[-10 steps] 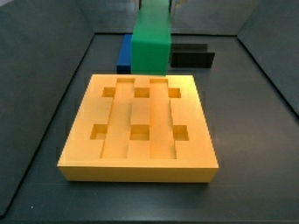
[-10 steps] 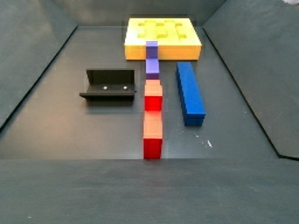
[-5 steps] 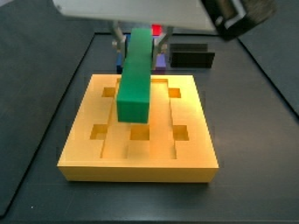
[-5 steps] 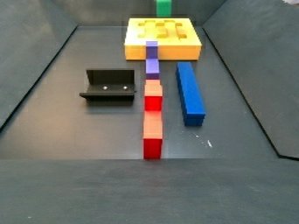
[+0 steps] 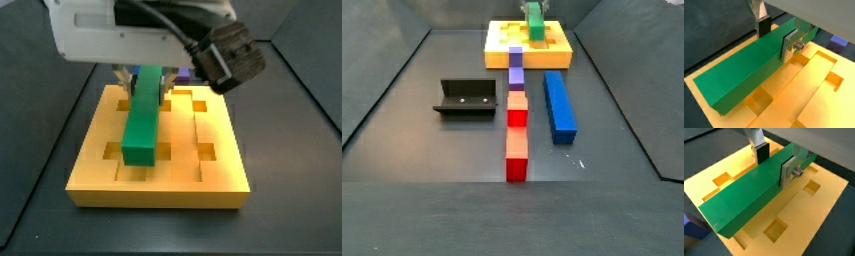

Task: Pick up the green object. Move up. Move to above the board. Insert the green object.
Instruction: Insert the green object.

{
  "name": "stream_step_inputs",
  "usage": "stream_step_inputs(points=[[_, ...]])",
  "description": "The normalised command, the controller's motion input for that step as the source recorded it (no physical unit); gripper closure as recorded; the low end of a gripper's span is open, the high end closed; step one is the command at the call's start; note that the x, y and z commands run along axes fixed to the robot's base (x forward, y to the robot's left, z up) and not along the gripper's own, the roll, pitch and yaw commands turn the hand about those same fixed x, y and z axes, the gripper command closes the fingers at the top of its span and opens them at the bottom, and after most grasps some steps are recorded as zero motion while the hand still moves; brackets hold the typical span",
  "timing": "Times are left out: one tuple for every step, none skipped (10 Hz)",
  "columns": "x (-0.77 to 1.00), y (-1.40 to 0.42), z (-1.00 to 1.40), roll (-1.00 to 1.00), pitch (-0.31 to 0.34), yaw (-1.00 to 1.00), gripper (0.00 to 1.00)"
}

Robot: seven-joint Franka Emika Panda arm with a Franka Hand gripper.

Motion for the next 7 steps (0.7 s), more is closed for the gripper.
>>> stream_step_inputs(points=[[0.00, -0.15, -0.29, 0.20, -0.081, 0.00, 1.00], [0.00, -0.04, -0.30, 0.21, -0.029, 0.00, 1.00], [-0.05, 0.00, -0.28, 0.13, -0.034, 0.00, 1.00], [-0.17, 0.00, -0.16, 0.08, -0.060, 0.04, 1.00], [-0.20, 0.00, -0.12, 0.07, -0.044, 0.00, 1.00], [-0.29, -0.01, -0.13, 0.09, -0.034, 0.00, 1.00], [-0.32, -0.03, -0.11, 0.07, -0.034, 0.00, 1.00]])
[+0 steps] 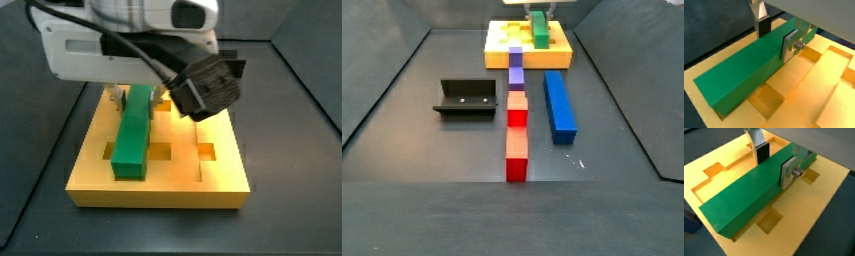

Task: Pick up the green object. Move up. Move to above the board. Insert the green object.
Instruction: Insert the green object.

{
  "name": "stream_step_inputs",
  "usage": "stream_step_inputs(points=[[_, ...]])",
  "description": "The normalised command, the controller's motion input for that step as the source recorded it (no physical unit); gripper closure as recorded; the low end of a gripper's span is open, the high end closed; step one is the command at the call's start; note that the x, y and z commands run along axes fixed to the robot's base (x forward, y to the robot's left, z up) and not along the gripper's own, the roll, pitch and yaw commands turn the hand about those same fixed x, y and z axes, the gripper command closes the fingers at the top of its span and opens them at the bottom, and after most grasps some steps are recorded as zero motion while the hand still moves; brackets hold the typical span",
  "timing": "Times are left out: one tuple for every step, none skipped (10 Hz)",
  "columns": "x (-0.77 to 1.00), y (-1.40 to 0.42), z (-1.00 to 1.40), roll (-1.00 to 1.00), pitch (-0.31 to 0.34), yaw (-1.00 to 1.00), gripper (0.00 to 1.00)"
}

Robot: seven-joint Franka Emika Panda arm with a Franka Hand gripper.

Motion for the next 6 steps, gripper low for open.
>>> stream_step_inputs(points=[[-0.21, -0.06, -0.11, 0.08, -0.010, 0.00, 1.00], [0.16, -0.14, -0.25, 0.08, 0.000, -0.06, 1.00], [0.27, -0.14, -0.34, 0.08, 0.000, -0.10, 1.00], [0.21, -0.13, -0.35, 0.06, 0.000, -0.10, 1.00], [0.01, 0.00, -0.31, 0.05, 0.000, -0.05, 1.00], [0.00, 0.00, 0.00, 0.00, 0.000, 0.00, 1.00]])
